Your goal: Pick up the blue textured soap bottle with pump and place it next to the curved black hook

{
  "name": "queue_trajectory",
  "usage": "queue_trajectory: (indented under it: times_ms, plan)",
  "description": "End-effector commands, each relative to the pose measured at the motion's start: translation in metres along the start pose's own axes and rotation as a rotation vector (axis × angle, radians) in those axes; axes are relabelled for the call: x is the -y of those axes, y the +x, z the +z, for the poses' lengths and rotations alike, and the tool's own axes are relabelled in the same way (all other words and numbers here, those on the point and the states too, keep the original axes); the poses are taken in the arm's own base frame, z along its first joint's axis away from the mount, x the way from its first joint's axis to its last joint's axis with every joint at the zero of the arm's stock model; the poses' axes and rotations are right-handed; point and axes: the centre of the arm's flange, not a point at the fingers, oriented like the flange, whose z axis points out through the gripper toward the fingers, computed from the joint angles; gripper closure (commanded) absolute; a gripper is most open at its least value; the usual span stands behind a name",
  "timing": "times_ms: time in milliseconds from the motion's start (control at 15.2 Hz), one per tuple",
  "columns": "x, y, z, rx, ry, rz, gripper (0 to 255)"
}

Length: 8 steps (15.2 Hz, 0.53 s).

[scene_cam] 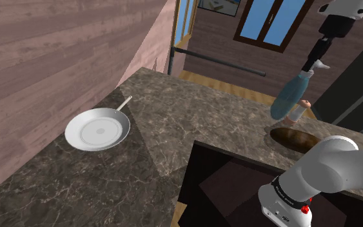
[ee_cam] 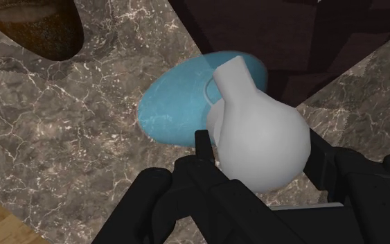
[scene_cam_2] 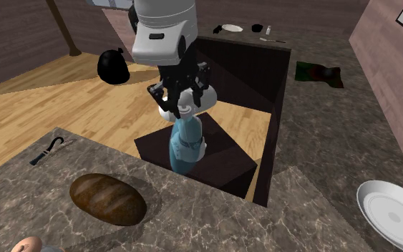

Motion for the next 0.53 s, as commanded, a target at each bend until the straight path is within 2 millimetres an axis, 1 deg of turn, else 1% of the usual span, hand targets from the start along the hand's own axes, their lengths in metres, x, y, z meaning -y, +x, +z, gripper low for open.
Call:
queue_trajectory:
  times_ms: [0, 462]
  plan:
    - [0.002, -0.001, -0.011, 0.000, 0.000, 0.000, 255]
    - [0.007, -0.003, -0.047, 0.000, 0.000, 0.000, 255]
